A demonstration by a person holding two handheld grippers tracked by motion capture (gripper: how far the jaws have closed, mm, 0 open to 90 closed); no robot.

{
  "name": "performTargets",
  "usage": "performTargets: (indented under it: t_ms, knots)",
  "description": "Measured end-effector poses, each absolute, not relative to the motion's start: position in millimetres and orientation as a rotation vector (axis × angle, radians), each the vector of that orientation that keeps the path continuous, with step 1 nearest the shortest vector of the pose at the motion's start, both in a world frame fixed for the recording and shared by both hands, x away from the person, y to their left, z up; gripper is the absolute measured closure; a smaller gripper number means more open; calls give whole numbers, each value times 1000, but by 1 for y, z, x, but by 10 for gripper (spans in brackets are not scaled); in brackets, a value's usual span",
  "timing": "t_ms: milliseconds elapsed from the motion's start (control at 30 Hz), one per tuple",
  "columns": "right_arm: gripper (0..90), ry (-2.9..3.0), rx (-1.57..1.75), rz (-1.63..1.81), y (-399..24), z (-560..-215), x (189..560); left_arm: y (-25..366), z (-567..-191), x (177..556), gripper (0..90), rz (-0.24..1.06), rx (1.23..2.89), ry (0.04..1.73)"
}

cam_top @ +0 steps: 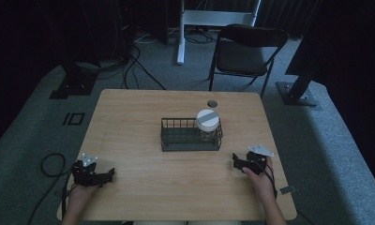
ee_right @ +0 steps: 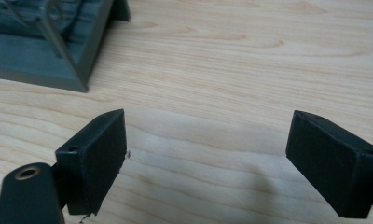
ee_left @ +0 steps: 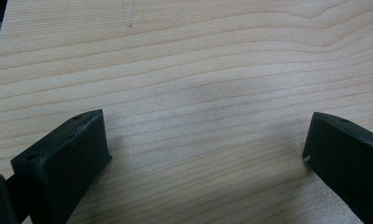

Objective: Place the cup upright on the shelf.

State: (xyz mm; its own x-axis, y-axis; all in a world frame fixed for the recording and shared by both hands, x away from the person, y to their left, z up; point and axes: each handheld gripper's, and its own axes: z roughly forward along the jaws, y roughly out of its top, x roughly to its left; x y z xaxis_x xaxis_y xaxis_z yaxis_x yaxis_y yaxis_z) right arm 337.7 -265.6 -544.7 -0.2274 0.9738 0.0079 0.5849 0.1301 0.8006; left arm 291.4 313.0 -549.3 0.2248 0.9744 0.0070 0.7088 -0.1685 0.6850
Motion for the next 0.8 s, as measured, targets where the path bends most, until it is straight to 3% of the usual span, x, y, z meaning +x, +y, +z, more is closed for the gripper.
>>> performTargets:
  t_ms: [800]
  knots:
    - [117,1892,1636,821,-298,-552,336,313,-549,291,2,620,1947,1544]
